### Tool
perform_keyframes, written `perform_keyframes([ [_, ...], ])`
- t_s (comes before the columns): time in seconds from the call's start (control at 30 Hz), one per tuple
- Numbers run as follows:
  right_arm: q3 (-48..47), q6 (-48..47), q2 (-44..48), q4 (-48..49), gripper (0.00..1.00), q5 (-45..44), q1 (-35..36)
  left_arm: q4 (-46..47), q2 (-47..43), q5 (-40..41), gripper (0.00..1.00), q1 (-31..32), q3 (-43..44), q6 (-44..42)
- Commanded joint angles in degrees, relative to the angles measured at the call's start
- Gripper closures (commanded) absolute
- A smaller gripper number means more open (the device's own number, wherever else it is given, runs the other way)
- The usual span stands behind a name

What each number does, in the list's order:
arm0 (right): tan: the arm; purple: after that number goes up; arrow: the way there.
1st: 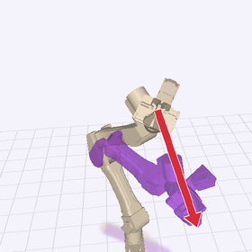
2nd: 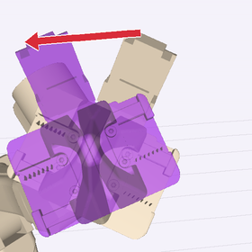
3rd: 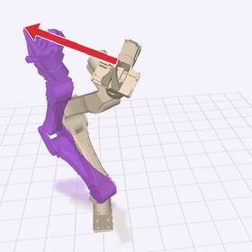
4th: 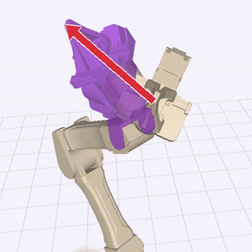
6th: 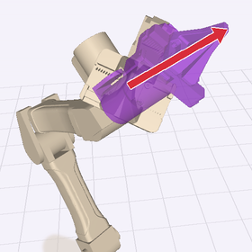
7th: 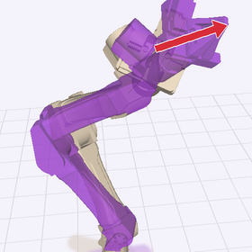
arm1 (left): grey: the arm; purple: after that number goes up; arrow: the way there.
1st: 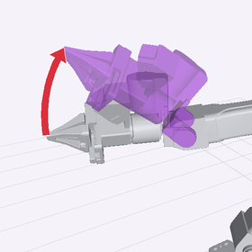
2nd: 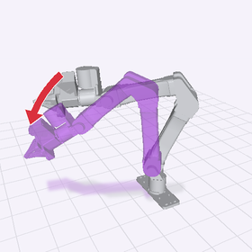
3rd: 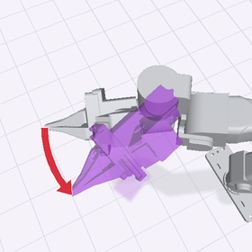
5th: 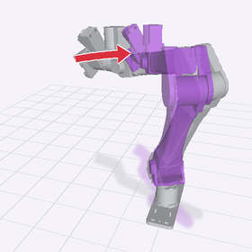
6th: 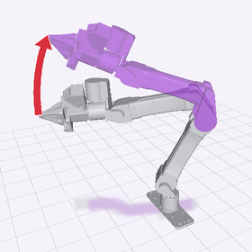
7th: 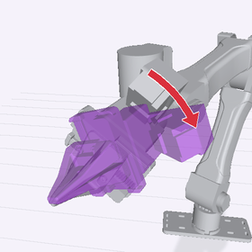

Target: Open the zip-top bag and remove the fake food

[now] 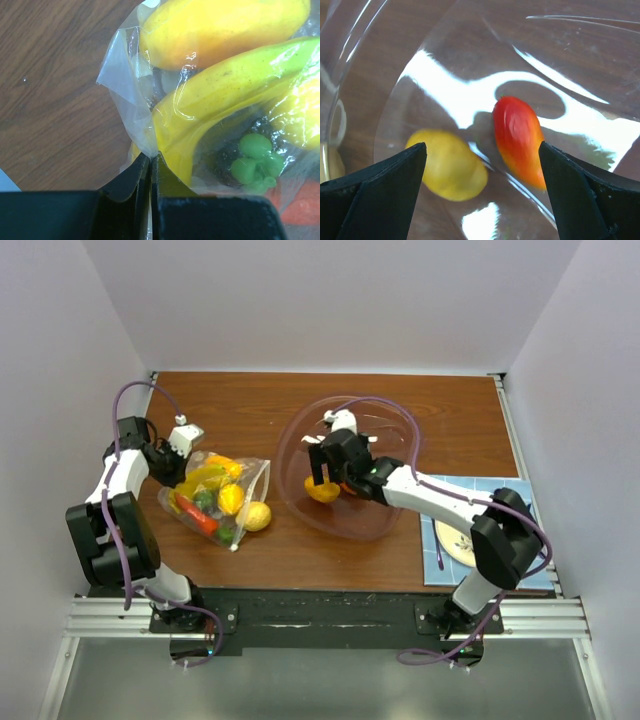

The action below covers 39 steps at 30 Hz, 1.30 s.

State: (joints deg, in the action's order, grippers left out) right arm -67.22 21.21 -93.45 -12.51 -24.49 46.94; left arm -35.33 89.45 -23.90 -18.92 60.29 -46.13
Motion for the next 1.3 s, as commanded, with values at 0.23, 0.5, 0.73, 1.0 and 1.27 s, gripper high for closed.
perform_keyframes([
  [0.23,-6.07,-17.85,0.65,2.85,0.10,-0.81,18.88,-0.35,-1.47,-1.50,0.94,-0.24,-1.05,0.95],
  [0.5,-3.52,-17.43,-4.10,10.23,0.34,6.03,22.94,4.03,-0.68,0.43,0.94,-0.24,-3.42,-0.19],
  [0.73,-9.85,-19.89,-13.06,9.09,0.16,7.70,22.94,4.74,1.87,1.31,0.94,-0.33,-1.76,-1.59],
  [1.0,-19.60,-23.14,-21.86,5.31,0.01,7.27,22.94,5.98,3.62,3.24,0.94,-0.33,-1.05,-4.05],
  [1.27,-21.55,-22.36,-25.90,2.85,0.01,7.79,22.94,6.33,3.01,3.77,0.94,-0.24,-2.46,-6.43],
])
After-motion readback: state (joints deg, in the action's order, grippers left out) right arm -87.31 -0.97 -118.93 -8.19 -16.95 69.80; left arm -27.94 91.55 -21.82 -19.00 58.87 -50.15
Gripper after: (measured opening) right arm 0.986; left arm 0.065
